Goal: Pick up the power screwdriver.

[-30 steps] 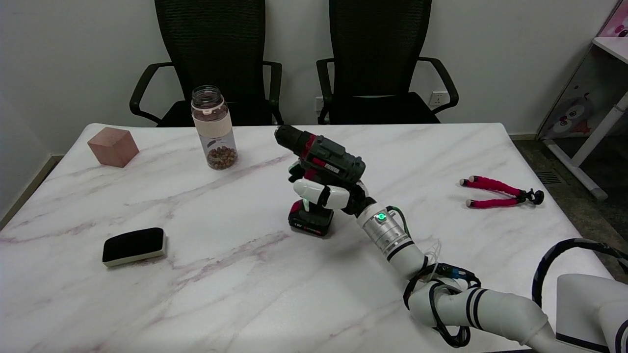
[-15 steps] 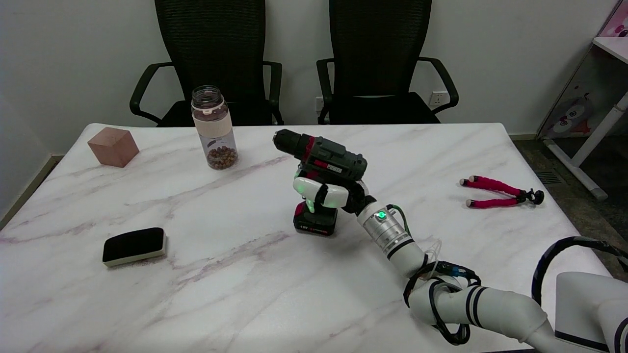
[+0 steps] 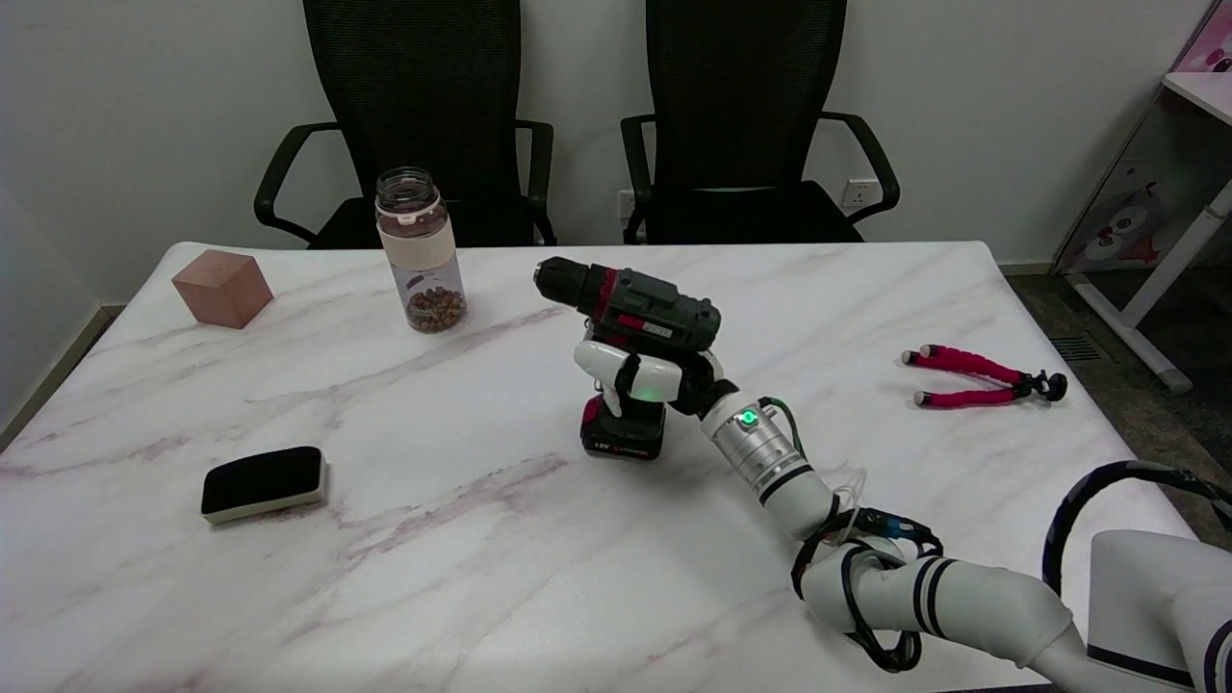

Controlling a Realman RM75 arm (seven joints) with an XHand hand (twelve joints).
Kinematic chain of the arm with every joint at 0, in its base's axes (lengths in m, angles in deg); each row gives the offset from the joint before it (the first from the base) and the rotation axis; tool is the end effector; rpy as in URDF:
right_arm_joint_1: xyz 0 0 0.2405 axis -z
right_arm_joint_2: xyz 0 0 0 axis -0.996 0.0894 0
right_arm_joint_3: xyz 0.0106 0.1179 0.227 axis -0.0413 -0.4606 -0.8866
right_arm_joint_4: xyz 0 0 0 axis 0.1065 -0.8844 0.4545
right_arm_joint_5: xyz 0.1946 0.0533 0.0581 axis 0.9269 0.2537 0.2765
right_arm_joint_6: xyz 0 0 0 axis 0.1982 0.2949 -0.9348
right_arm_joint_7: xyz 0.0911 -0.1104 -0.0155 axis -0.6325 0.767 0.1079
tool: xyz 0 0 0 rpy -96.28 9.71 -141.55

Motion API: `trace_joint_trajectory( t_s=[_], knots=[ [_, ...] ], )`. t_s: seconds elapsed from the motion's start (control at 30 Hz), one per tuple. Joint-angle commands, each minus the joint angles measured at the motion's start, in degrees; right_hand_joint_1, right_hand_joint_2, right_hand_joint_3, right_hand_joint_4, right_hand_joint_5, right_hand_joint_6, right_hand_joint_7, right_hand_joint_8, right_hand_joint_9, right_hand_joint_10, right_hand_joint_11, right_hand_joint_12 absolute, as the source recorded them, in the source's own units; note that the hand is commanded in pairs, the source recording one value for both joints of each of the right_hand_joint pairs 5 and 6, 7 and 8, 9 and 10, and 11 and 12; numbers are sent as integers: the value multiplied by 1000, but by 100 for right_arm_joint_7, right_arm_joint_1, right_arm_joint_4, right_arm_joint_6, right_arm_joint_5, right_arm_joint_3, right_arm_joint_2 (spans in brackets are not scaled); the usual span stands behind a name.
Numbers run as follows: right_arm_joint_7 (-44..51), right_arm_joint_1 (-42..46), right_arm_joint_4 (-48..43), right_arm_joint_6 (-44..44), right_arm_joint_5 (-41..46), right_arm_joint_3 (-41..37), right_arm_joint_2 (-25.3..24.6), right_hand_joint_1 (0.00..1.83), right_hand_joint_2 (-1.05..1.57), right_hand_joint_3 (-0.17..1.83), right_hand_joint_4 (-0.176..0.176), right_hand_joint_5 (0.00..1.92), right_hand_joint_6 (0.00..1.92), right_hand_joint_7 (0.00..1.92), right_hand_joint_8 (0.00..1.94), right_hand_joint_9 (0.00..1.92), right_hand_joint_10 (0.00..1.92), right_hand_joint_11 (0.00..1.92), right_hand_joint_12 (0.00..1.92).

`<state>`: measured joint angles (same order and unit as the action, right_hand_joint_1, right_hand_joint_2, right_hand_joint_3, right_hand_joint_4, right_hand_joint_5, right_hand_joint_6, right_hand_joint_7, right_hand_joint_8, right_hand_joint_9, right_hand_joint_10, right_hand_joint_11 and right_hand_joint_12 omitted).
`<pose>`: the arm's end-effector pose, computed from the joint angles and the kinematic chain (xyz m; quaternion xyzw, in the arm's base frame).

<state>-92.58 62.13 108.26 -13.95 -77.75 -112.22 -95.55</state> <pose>-0.3370 -0.3733 0.2562 0.5939 -0.5002 0.4905 0.3956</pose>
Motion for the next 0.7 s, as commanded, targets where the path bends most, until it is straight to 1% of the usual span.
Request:
trace_joint_trajectory(
  t_s=[0.03, 0.23, 0.5, 0.57, 0.7],
  knots=[
    [-1, -139, 234, 45, 15, -66, 134, 902, 618, 654, 176, 1907, 1907, 1907, 1907, 1920, 1920, 1793, 1793],
    [43, -235, 549, 63, 15, -183, 312, 899, 650, 640, 176, 1920, 1920, 1920, 1920, 1920, 1920, 1819, 1819],
    [43, -310, 1057, 72, 15, -354, 649, 907, 726, 712, 176, 1920, 1920, 1920, 1920, 1920, 1920, 1831, 1831],
    [19, -319, 1201, 58, 15, -428, 750, 881, 738, 714, 176, 1920, 1920, 1920, 1920, 1920, 1920, 1831, 1831],
    [25, -367, 1439, 10, 15, -506, 963, 887, 762, 724, 176, 1920, 1920, 1920, 1920, 1920, 1920, 1830, 1830]
  ],
)
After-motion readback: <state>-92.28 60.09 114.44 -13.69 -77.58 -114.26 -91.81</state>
